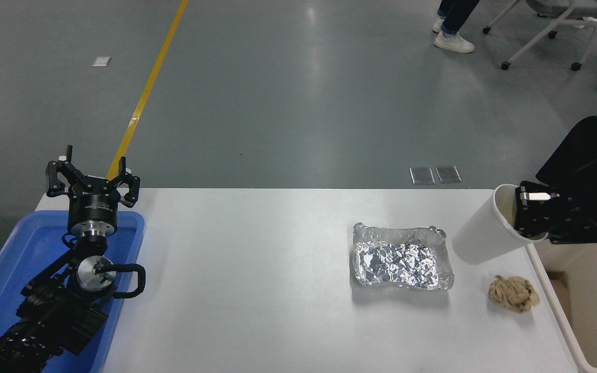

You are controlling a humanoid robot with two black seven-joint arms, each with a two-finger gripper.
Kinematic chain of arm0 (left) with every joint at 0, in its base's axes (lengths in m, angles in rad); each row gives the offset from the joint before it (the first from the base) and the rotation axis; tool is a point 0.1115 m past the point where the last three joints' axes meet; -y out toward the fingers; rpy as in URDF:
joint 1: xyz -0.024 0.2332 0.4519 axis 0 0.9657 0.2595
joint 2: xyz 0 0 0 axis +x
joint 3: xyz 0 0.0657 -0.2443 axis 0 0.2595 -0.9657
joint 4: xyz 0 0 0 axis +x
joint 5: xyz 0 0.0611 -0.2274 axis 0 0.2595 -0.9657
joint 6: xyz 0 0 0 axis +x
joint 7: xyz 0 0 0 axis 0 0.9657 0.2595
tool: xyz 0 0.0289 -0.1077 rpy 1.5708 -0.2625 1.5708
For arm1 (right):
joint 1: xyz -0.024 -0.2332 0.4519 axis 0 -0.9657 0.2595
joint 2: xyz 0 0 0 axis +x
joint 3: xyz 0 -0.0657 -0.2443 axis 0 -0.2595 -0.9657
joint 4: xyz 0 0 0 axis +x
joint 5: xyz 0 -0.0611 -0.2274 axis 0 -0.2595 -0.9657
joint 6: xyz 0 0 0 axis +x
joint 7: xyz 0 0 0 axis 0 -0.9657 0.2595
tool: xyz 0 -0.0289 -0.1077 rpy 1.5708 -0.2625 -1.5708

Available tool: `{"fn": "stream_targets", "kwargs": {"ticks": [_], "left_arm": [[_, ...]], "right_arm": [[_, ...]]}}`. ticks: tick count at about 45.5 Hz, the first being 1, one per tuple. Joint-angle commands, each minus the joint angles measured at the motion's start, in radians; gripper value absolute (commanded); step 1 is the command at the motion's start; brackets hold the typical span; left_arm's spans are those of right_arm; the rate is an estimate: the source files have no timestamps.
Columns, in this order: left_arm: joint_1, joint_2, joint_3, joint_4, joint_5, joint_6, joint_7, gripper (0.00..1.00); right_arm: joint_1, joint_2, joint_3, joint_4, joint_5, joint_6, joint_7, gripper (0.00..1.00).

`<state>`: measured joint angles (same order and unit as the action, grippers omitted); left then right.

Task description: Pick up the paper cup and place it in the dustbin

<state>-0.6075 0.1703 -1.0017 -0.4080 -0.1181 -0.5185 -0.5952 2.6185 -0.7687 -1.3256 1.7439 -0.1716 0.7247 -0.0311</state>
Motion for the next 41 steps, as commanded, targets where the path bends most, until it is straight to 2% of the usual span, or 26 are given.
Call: {"fn": "stream_targets", "kwargs": {"ticks": [1, 14, 22, 41], "left_arm": [[0.0, 0.0, 0.0, 0.0, 0.0, 0.0, 0.0, 0.99], [0.0, 0.0, 0.0, 0.0, 0.0, 0.0, 0.0, 0.99], [0.0, 0.0, 0.0, 0.0, 0.0, 0.0, 0.0, 0.99], [0.0, 0.0, 0.0, 0.0, 0.0, 0.0, 0.0, 0.99]], "right_arm": [[0.222, -0.017, -0.011, 0.001, 0.0, 0.061, 0.004, 0.0], [0.239, -0.026, -0.018, 0.001, -0.008, 0.061, 0.004, 0.0], [0.135, -0.052, -0.02, -0.007, -0.086, 0.061, 0.002, 0.0], [-0.306, -0.107, 0.048, -0.385, -0.086, 0.061, 0.002, 0.0]]}}
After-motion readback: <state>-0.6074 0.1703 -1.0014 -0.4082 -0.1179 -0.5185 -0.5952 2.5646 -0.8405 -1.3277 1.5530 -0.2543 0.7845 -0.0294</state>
